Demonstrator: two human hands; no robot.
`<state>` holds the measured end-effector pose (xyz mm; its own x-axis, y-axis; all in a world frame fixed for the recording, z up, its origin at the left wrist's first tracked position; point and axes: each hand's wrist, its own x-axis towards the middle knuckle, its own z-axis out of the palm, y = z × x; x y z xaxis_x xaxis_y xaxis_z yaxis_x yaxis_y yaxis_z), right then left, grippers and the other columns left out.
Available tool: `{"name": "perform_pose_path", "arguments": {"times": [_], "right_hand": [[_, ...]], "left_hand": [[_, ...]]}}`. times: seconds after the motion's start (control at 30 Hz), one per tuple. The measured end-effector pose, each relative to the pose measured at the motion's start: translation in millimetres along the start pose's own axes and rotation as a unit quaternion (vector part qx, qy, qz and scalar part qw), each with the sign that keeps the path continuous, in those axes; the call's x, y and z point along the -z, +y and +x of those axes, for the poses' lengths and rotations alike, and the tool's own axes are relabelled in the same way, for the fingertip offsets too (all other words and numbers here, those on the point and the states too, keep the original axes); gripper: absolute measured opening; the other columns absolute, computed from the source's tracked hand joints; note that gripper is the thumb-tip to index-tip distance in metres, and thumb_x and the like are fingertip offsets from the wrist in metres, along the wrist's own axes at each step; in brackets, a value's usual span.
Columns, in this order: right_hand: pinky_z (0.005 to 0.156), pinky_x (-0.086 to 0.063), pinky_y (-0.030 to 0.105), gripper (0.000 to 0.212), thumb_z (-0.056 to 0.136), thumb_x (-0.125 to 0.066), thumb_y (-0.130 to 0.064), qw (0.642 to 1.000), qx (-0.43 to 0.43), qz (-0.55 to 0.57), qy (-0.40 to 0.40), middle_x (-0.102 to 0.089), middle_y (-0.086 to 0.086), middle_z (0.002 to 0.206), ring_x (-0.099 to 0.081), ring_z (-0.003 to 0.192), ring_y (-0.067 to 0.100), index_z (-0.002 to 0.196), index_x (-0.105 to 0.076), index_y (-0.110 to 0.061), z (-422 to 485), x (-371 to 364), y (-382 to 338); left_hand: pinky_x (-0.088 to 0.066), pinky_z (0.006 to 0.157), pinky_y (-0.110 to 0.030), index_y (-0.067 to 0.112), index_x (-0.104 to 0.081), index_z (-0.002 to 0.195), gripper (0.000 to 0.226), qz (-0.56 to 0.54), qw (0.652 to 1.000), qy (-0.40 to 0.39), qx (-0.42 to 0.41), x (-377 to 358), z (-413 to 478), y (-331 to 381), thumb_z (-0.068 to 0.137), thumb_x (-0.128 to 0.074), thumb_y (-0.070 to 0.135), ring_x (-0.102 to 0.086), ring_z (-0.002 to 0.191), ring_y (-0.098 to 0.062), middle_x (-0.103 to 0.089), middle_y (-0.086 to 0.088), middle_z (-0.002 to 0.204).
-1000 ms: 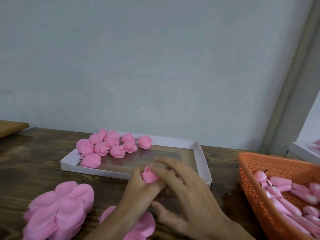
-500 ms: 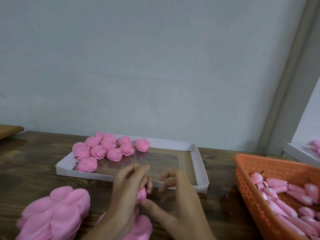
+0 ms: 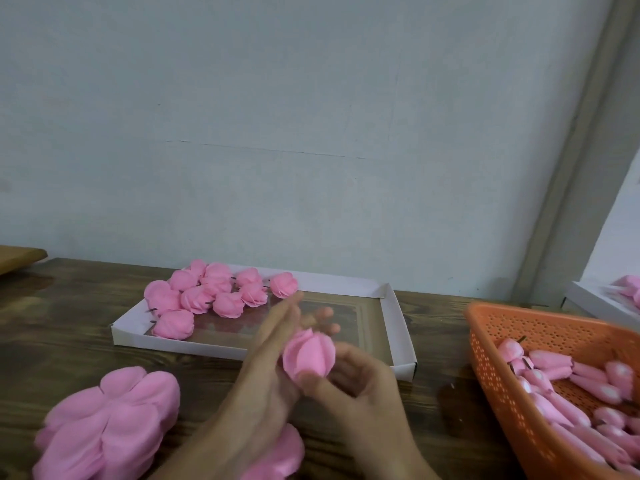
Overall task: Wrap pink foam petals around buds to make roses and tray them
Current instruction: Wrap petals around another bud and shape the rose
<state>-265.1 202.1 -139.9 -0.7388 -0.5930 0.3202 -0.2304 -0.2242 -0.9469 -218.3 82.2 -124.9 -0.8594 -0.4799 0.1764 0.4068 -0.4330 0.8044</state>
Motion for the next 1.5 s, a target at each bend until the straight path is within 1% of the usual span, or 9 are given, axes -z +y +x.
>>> {"name": "perform_pose_path", "arguments": {"times": [0.1,0.27,0.57,0.7,0.8,0.93,1.17,1.4,1.5], "right_hand": [[0.093,-0.058,0.028,0.032,0.080,-0.076,-0.006,0.998,-0.004,0.051,-0.039,-0.080,0.012,0.110,-0.075,0.106,0.019,0.111,-0.082,-0.013,7,5,-7],[0.103,-0.056,0.033,0.042,0.080,-0.084,-0.018,0.975,-0.047,0.188,-0.110,-0.074,0.021,0.125,-0.069,0.124,0.031,0.119,-0.078,-0.004,8,3,-3],[0.075,-0.063,0.035,0.062,0.066,-0.088,-0.009,0.919,-0.161,0.310,-0.180,-0.070,0.029,0.121,-0.066,0.101,0.038,0.121,-0.067,0.011,13,2,4],[0.062,-0.057,0.036,0.030,0.058,-0.082,-0.006,0.919,-0.120,0.341,-0.159,-0.068,0.019,0.083,-0.069,0.076,0.030,0.088,-0.077,-0.008,10,-21,8],[0.065,-0.059,0.034,0.048,0.063,-0.083,0.004,0.874,-0.066,0.475,-0.084,-0.072,0.019,0.092,-0.071,0.076,0.030,0.109,-0.071,-0.001,18,-27,-7],[0.066,-0.055,0.030,0.056,0.078,-0.071,0.004,0.919,-0.100,0.346,-0.162,-0.068,0.019,0.096,-0.067,0.083,0.025,0.132,-0.058,0.012,7,-9,5],[0.065,-0.054,0.029,0.052,0.086,-0.065,-0.015,0.950,-0.106,0.274,-0.104,-0.069,0.020,0.095,-0.062,0.077,0.022,0.134,-0.064,0.005,8,-3,3],[0.077,-0.058,0.037,0.025,0.090,-0.080,-0.031,0.973,0.154,-0.148,0.091,-0.067,-0.008,0.104,-0.067,0.092,0.018,0.109,-0.065,-0.037,-4,8,9],[0.071,-0.053,0.029,0.017,0.089,-0.080,-0.028,0.935,0.246,-0.241,0.084,-0.064,-0.007,0.100,-0.064,0.090,0.017,0.102,-0.071,-0.033,0,13,4]], "left_hand": [[-0.048,0.105,-0.055,-0.004,-0.060,0.133,0.099,0.011,0.990,-0.120,0.068,9,1,6,0.052,-0.105,0.032,-0.064,0.120,-0.044,-0.066,-0.031,0.131],[-0.047,0.114,-0.045,0.011,-0.076,0.119,0.062,0.034,0.969,-0.238,0.053,14,-7,3,0.064,-0.101,0.028,-0.054,0.139,-0.041,-0.059,-0.028,0.143],[-0.037,0.087,-0.052,0.015,-0.060,0.078,0.023,0.112,0.964,-0.234,0.053,15,-12,15,0.076,-0.082,0.017,-0.062,0.120,-0.039,-0.068,-0.022,0.129],[-0.035,0.050,-0.022,0.020,-0.066,0.082,0.019,0.143,0.955,-0.253,0.060,15,-12,17,0.079,-0.083,0.027,-0.065,0.092,-0.015,-0.067,-0.016,0.137],[-0.042,0.049,-0.013,0.023,-0.072,0.088,0.031,0.170,0.956,-0.238,0.040,13,-11,14,0.081,-0.084,0.051,-0.069,0.089,-0.008,-0.070,-0.012,0.133],[-0.052,0.071,-0.030,0.026,-0.078,0.099,0.049,0.187,0.970,-0.153,0.035,12,-8,6,0.079,-0.076,0.070,-0.071,0.106,-0.029,-0.074,-0.012,0.123],[-0.035,0.050,-0.024,0.010,-0.075,0.119,0.086,0.144,0.973,-0.169,0.057,15,-3,5,0.078,-0.064,0.085,-0.041,0.064,-0.018,-0.052,-0.026,0.092],[-0.051,0.101,-0.051,0.010,-0.069,0.092,0.045,0.135,0.987,-0.083,-0.026,15,0,-6,0.090,-0.072,0.055,-0.067,0.115,-0.040,-0.072,-0.020,0.112],[-0.056,0.076,-0.036,0.011,-0.069,0.089,0.041,0.151,0.985,-0.052,-0.062,13,2,-4,0.087,-0.071,0.052,-0.067,0.085,-0.025,-0.068,-0.012,0.087]]}}
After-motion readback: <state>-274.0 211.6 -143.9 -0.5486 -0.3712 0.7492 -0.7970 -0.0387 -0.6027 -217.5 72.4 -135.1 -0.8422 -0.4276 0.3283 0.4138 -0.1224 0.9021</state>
